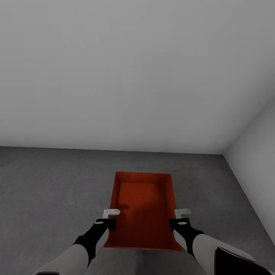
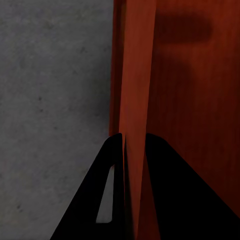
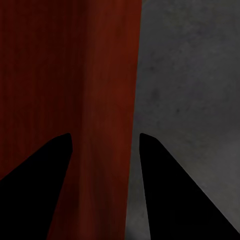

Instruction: Move the two storage containers from the living room to the garage. In the garage, place one container on the floor and stack the other container on top of it (either order is fine).

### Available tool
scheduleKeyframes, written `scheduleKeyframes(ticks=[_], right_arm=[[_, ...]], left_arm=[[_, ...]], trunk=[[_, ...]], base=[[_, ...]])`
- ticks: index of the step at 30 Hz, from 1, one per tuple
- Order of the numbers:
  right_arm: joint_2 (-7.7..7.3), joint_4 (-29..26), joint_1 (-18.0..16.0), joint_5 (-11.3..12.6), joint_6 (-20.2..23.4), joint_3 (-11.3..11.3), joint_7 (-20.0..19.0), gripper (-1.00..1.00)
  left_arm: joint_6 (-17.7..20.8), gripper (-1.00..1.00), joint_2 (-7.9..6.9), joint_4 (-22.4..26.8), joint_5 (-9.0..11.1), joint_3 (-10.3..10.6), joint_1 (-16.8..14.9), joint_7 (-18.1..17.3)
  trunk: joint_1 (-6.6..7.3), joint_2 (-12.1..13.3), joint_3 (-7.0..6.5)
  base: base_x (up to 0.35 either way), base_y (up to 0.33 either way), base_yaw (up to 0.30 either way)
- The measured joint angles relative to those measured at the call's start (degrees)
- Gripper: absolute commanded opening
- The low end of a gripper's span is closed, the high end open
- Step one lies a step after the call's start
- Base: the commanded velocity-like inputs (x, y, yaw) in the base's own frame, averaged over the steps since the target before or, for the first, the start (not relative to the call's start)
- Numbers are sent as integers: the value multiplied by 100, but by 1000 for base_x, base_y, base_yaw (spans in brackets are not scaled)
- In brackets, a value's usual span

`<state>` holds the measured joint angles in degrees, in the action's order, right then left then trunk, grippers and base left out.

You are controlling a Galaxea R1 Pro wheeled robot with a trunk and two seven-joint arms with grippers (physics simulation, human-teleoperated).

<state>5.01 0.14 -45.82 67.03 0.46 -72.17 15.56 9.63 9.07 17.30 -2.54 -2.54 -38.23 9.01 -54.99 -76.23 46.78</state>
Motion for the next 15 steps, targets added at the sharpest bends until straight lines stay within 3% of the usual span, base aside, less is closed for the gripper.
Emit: scheduleKeyframes(ticks=[6, 12, 15], right_arm=[[0, 0, 0, 0, 0, 0, 0, -100], [1, 1, 0, -1, 5, -1, 0, -100], [1, 2, 0, -1, 9, -3, -1, -100]], left_arm=[[0, -100, 0, 0, 0, 0, 0, 0], [0, -100, 0, -5, 0, -2, 0, 0], [1, -100, 0, -8, 1, -3, 0, 0]], trunk=[[-132, -241, 108], [-132, -242, 108], [-198, -361, 162]], base=[[0, 0, 0], [0, 0, 0], [0, 0, 0]])
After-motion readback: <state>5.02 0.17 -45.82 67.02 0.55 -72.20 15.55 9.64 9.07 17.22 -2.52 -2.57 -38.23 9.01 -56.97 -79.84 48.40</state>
